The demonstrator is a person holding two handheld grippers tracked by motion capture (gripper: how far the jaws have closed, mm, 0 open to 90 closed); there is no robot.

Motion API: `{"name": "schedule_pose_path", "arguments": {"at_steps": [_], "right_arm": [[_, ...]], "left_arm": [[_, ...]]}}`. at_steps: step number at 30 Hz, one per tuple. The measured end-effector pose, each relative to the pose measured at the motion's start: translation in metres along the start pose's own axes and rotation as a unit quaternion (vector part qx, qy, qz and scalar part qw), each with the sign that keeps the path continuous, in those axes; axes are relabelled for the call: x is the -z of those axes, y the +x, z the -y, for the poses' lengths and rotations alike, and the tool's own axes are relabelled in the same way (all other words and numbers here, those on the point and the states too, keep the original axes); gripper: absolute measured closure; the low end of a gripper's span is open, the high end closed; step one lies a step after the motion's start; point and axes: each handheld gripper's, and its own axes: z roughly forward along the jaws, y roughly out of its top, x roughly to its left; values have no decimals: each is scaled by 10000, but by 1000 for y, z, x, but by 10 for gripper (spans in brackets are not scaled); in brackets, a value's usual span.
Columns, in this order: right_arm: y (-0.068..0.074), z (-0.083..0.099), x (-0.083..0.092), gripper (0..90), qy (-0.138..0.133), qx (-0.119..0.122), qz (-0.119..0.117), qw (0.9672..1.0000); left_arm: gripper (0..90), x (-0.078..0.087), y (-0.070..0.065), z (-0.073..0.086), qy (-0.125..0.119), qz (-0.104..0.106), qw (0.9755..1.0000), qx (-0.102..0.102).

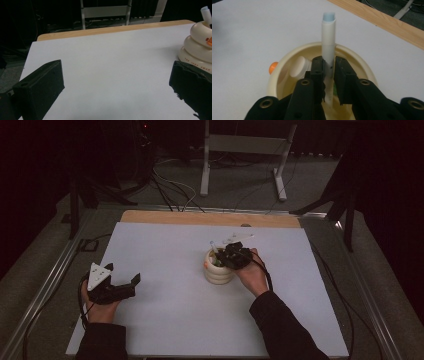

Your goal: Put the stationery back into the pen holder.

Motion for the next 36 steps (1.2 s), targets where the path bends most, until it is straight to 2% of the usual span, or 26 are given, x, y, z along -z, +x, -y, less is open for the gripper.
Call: {"name": "schedule_pose_path", "arguments": {"at_steps": [2,4,6,8,11,13,16,19,24,36], "right_arm": [[0,0,1,694,-23,4,-18,10000],[-2,0,4,565,-199,-126,-166,9996],[-5,-1,7,483,-328,-284,-302,9986],[-7,-2,11,395,-446,-391,-332,9977],[-8,-3,16,246,-550,-394,-188,9975],[-10,-4,18,156,-555,-492,-74,9972],[-16,-4,21,85,-551,-623,27,9965],[-19,-3,23,36,-457,-614,145,9970],[-23,0,27,0,-360,-517,164,9979],[-36,9,46,0,-394,-438,362,9976]], "left_arm": [[0,0,0,0,-7,1,10000,2],[0,0,0,0,-6,-3,10000,2],[0,0,1,0,0,-5,10000,5],[0,0,0,0,-6,1,10000,4],[0,0,0,0,0,3,10000,7],[0,0,1,0,11,9,10000,12],[0,0,1,0,8,8,10000,25],[0,0,1,0,11,12,10000,24],[0,0,1,0,14,36,10000,41],[0,1,2,0,-9,70,10000,68]]}}
